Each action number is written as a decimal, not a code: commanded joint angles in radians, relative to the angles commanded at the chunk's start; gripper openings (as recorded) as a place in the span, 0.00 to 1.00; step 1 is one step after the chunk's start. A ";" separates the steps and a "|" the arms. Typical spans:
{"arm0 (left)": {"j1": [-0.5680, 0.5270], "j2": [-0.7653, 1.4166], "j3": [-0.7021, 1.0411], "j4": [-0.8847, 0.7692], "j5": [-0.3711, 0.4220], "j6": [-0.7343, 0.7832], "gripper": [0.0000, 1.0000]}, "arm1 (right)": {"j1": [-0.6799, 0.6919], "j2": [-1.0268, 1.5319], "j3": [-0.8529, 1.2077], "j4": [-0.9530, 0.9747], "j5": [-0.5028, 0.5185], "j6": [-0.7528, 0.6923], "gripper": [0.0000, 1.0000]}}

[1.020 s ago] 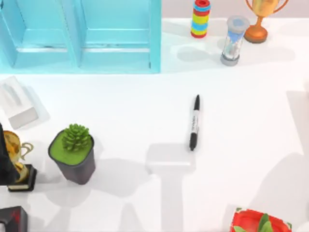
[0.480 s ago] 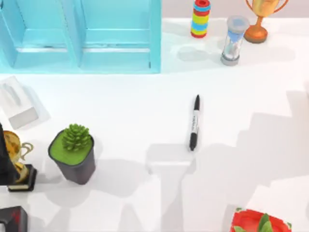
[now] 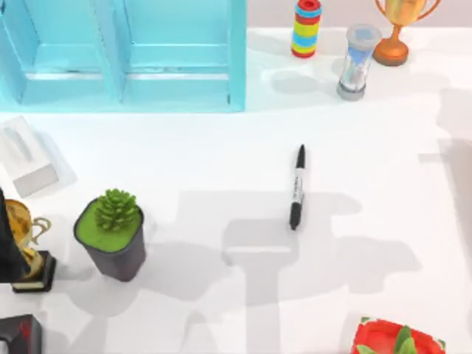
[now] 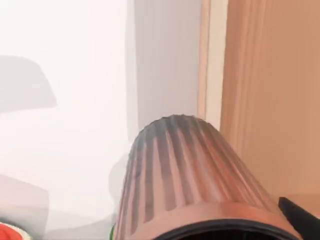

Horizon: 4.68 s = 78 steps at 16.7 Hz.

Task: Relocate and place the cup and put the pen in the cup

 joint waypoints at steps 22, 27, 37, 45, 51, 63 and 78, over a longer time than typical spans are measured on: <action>0.000 0.000 0.000 0.000 0.000 0.000 1.00 | 0.465 0.290 0.031 0.267 0.065 0.472 0.00; 0.000 0.000 0.000 0.000 0.000 0.000 1.00 | 0.472 0.311 -0.065 0.398 0.067 0.476 0.00; 0.000 0.000 0.000 0.000 0.000 0.000 1.00 | 0.476 0.323 -0.092 0.428 0.070 0.478 0.38; 0.000 0.000 0.000 0.000 0.000 0.000 1.00 | 0.476 0.323 -0.092 0.428 0.070 0.478 0.98; 0.000 0.000 0.000 0.000 0.000 0.000 1.00 | 0.476 0.323 -0.092 0.428 0.070 0.478 1.00; 0.000 0.000 0.000 0.000 0.000 0.000 1.00 | 0.475 0.379 0.297 0.081 0.069 0.478 1.00; 0.000 0.000 0.000 0.000 0.000 0.000 1.00 | 0.499 0.464 0.695 -0.229 0.080 0.523 1.00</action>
